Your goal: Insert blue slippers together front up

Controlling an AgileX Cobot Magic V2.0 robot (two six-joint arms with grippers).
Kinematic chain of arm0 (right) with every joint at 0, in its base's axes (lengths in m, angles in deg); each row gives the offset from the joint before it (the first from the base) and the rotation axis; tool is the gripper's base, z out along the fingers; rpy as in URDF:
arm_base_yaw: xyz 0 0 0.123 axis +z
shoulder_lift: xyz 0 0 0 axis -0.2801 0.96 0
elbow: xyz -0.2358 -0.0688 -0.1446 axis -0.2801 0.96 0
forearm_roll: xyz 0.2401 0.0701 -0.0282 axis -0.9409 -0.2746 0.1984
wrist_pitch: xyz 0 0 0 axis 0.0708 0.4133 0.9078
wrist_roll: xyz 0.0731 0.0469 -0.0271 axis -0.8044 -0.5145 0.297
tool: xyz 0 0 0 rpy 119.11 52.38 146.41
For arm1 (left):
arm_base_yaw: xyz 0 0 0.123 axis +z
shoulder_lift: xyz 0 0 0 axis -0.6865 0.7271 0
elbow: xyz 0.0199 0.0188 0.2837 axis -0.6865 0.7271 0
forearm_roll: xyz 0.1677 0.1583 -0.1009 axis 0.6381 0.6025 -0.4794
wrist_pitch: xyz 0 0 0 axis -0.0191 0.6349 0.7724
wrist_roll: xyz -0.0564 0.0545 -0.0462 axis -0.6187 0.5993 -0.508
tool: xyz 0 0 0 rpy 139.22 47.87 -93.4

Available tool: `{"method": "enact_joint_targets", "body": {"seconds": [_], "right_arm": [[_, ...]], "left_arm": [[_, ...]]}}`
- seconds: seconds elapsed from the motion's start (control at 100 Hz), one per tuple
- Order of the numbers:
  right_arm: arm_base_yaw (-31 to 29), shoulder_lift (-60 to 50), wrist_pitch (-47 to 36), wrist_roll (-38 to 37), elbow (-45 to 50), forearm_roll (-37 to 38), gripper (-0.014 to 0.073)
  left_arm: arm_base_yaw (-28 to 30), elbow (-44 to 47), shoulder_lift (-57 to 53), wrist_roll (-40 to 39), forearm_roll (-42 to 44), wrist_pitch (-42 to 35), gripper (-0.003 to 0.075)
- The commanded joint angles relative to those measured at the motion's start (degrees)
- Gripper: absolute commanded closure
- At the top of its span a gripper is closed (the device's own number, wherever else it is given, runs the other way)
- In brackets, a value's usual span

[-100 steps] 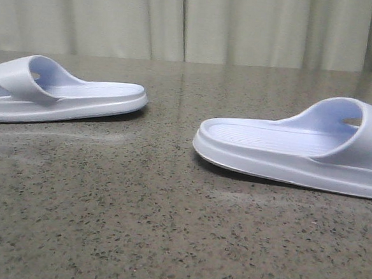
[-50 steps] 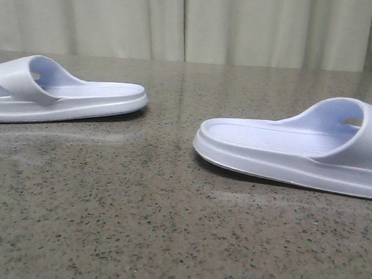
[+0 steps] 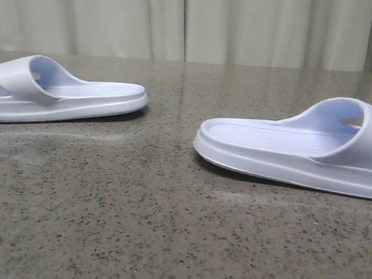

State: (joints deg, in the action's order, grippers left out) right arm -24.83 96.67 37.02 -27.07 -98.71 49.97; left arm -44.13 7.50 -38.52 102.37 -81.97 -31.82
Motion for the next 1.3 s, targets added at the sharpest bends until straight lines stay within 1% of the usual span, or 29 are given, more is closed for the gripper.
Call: {"method": "enact_joint_targets", "body": {"seconds": [0.0,0.05,0.13,0.27,0.48,0.85,1.0,1.16,1.23,1.29], "right_arm": [[-1.18,1.63,-0.21,4.06,-1.92,-4.44,0.0336],[-1.97,2.61,-0.1,6.23,-1.92,-7.86,0.0336],[-3.82,3.48,-0.1,8.04,-1.92,-10.81,0.0336],[-5.79,4.16,0.66,9.05,-1.92,-10.95,0.0336],[-5.78,5.36,1.55,10.74,-1.92,-11.87,0.0336],[-5.78,8.32,2.07,11.18,-1.92,-11.95,0.0336],[-5.78,9.8,3.03,14.49,-1.92,-16.13,0.0336],[-5.78,10.08,3.03,14.76,-1.92,-16.13,0.0341],[-5.78,10.08,2.82,14.89,-1.92,-16.13,0.0362],[-5.78,10.08,2.83,14.89,-1.92,-16.13,0.0417]], "left_arm": [[0.01,-2.02,-0.15,0.05,-0.99,-3.18,0.0479],[0.01,-2.02,-0.15,0.05,-0.99,-3.3,0.0479],[0.01,-2.02,-0.15,0.05,-0.99,-3.38,0.0479],[0.01,-2.02,-0.15,0.05,-0.99,-3.38,0.0479],[0.01,-2.02,-0.15,0.05,-0.99,-3.38,0.0479],[0.01,-2.02,-0.15,0.05,-1.1,-3.38,0.0479],[0.01,-2.02,-0.15,0.05,-1.1,-3.38,0.0479],[0.01,-2.02,-0.15,0.05,-1.1,-3.38,0.0479],[0.01,-2.02,-0.15,0.05,-1.2,-3.38,0.0479],[0.01,-2.02,-0.15,0.05,-1.2,-3.1,0.0479]]}}
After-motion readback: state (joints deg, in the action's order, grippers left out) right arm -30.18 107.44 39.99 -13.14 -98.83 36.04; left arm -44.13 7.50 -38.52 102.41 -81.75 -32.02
